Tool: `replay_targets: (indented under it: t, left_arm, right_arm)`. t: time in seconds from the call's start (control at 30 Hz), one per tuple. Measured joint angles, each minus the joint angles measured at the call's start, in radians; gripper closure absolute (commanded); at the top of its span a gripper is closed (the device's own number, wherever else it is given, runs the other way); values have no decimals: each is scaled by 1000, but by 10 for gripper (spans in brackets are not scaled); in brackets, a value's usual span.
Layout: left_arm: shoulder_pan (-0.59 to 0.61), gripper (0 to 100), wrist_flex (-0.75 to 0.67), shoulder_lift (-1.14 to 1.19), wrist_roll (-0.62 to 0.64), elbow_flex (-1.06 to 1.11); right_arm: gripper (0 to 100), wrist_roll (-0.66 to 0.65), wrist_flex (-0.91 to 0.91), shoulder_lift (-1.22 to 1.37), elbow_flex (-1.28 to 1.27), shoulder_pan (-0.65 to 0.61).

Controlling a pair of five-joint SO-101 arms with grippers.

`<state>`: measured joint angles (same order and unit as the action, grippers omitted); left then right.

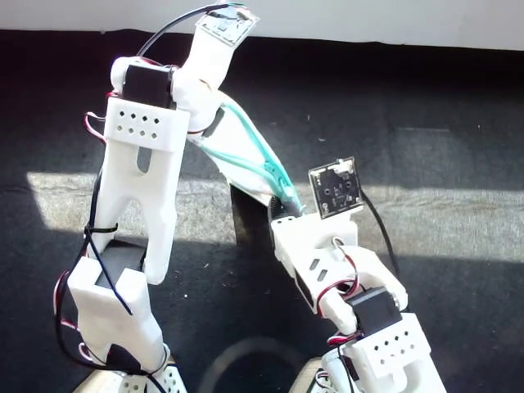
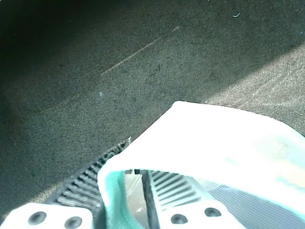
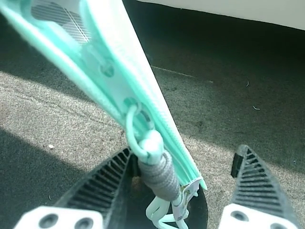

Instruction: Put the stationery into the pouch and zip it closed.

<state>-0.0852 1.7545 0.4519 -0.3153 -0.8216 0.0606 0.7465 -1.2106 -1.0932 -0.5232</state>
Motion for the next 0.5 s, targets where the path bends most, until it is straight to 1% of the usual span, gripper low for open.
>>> replay_targets:
  t: [0.03, 0.07, 0.13, 0.23, 0.33, 0.5]
  left_arm:
    - [0, 990, 0, 0, 0, 0]
    - [0, 990, 0, 0, 0, 0]
    - [0, 990, 0, 0, 0, 0]
    - [0, 990, 0, 0, -2, 0]
    - [-2, 990, 0, 0, -3, 0]
    - [-2, 990, 0, 0, -3, 0]
  right_arm:
    - [998, -14, 0, 0, 0, 0]
    - [963, -37, 0, 0, 0, 0]
    - [998, -97, 0, 0, 0, -2]
    - [994, -163, 15, 0, 0, -3]
    - [994, -181, 66, -2, 15, -8]
    - [993, -183, 219, 0, 133, -3]
